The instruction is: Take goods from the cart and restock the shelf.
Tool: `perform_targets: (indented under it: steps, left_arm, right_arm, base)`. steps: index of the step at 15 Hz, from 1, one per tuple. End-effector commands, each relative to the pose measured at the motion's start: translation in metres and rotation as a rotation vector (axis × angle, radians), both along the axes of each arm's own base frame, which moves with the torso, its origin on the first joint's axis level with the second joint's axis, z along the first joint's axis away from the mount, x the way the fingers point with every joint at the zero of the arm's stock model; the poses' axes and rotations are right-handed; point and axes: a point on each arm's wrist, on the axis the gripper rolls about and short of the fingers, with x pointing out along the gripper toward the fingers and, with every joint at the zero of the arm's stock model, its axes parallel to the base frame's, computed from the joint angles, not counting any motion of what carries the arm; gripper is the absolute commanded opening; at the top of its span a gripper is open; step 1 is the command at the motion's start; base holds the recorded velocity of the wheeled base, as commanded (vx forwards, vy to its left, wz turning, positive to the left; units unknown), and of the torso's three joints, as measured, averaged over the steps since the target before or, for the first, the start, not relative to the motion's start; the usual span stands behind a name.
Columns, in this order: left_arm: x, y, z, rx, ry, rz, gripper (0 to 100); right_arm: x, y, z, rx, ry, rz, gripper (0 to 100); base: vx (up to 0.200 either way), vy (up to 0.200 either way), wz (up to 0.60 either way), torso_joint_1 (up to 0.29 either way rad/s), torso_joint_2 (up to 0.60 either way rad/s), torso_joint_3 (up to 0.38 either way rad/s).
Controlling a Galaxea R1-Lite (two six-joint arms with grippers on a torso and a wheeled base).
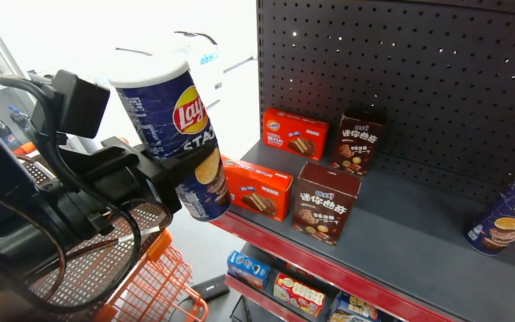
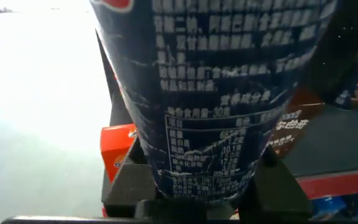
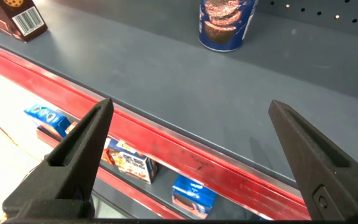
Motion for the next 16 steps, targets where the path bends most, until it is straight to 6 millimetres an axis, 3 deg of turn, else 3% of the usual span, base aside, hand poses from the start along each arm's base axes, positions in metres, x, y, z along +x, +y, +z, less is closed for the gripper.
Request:
perform_targets:
  steps: [1, 4, 11, 16]
  left_arm:
    - [-0.008, -0.002, 0.003, -0.003, -0.011, -0.042, 0]
    - [-0.018, 0.001, 0.0, 0.032, 0.032, -0.126, 0]
    - [-0.034, -0.003, 0.023, 0.085, 0.111, -0.274, 0]
    - [-0.046, -0.005, 0.004, 0.118, 0.161, -0.388, 0]
  right_arm:
    - [0.0, 0.0, 0.0, 0.0, 0.0, 0.001, 100]
    - [0.0, 0.0, 0.0, 0.0, 0.0, 0.001, 100]
    - [0.0, 0.0, 0.0, 0.0, 0.002, 0.001, 100]
    - [0.0, 0.0, 0.0, 0.0, 0.002, 0.001, 100]
  base:
    - [0.0, 0.0, 0.0, 0.0, 0.0, 0.0]
    - [0.0, 0.0, 0.0, 0.0, 0.0, 0.0]
    - [0.0, 0.0, 0.0, 0.0, 0.0, 0.0]
    - [0.0, 0.0, 0.0, 0.0, 0.0, 0.0]
